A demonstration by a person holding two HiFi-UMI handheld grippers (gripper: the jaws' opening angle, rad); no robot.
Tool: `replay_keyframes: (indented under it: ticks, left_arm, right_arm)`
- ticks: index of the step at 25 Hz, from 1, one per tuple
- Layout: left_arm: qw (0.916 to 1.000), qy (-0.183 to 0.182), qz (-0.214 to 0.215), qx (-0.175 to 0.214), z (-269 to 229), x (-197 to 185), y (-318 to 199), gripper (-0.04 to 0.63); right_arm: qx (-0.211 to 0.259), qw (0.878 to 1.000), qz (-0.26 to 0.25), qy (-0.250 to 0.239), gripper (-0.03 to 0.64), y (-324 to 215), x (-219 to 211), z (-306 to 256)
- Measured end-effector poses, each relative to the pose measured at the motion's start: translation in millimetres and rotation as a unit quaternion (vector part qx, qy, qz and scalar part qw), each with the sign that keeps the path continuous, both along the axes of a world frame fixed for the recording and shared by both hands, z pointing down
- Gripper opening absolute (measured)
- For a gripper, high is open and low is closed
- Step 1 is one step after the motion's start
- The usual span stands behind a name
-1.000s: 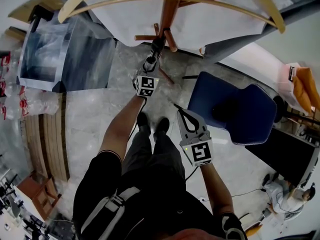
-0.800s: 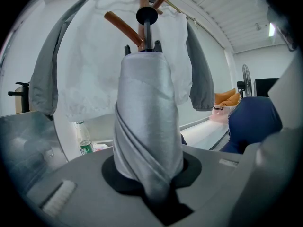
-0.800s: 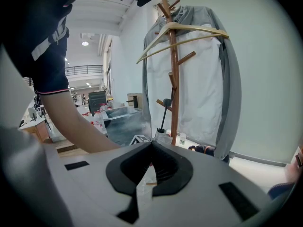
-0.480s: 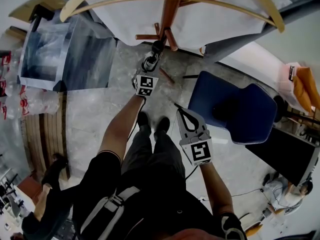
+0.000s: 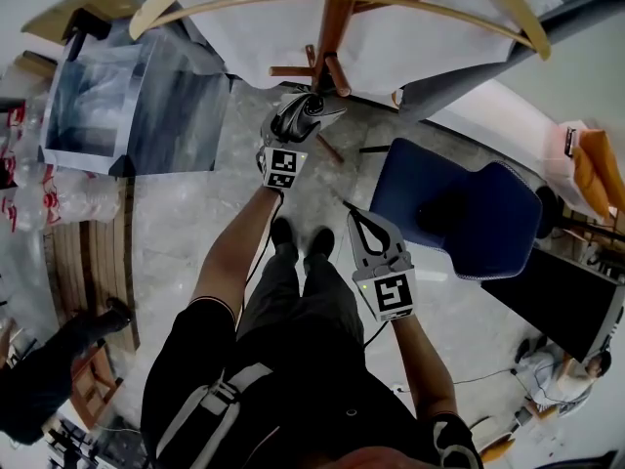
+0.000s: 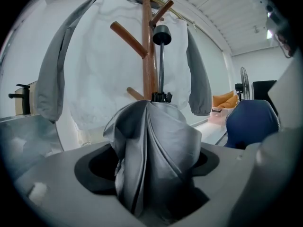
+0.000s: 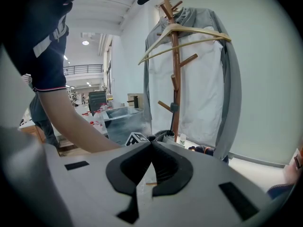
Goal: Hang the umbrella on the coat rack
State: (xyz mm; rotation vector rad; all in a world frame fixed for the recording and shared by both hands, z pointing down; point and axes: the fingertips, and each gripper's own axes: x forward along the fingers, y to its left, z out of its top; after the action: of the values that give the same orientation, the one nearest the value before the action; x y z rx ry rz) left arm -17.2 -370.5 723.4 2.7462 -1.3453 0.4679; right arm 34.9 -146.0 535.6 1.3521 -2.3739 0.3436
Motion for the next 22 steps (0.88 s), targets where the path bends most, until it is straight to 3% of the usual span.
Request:
replay_keyframes:
  ticks: [8,22]
  left_arm:
    - [0.9998,0.004,0.018,-0.004,-18.7,-6.9,15.0,0.506]
    - [0.999,0.021,0.039,0.011,-63.7,-20.9,47.7,0.512]
  right_arm:
    - [-0.002,1.0,0.008,0.002,0.0,3.9,3.1,-5.0]
    - [0.007,1.0,0.017,0.0,0.0,12.7,4.8,-15.7]
